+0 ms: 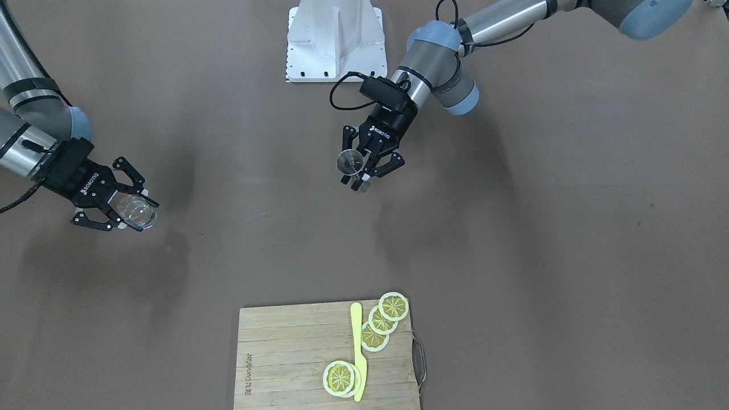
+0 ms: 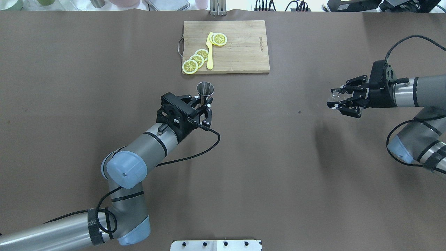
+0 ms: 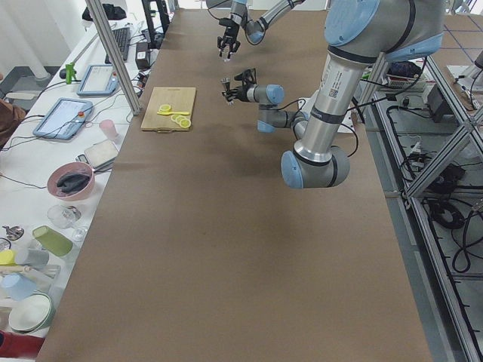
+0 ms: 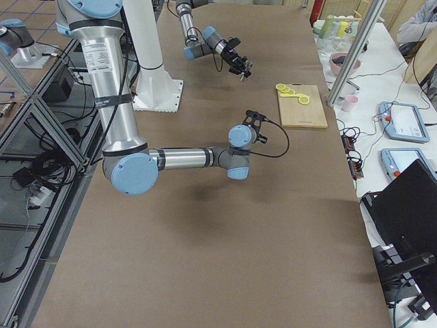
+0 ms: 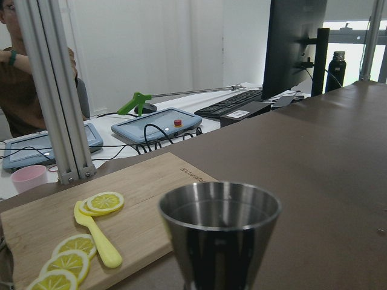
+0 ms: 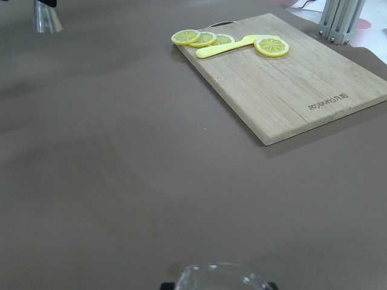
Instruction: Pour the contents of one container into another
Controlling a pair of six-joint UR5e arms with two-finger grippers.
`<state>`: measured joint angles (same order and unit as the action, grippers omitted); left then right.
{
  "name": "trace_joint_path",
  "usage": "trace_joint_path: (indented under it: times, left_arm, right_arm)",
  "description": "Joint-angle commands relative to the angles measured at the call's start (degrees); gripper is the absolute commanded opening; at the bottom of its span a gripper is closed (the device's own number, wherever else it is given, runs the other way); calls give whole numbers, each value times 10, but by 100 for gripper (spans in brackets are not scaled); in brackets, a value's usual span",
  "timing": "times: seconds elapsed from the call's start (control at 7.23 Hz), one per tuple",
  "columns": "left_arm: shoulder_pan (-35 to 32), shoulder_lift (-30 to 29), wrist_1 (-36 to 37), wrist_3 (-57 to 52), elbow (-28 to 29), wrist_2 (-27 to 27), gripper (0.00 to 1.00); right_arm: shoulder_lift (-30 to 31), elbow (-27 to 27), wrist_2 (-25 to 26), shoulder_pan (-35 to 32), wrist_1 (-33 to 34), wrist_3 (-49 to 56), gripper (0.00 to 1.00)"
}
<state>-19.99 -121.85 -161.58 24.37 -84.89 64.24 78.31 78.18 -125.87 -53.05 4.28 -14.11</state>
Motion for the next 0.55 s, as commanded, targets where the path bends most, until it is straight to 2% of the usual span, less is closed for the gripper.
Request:
trace_joint_path:
  times: [0.0,0.14,0.41]
  left_arm:
    - [-1,0,-19,-69,1,74,0]
    - [-1,-4,-20,-111,0,88,0]
    - [-1,-17,-23,-119,-4,122,0]
  right_arm:
    - [-6,46,-3,-2,61,5,0]
    - [-9,63,-2,-2,88,12,0]
    - [-16,106,-4,-2,151,16,0]
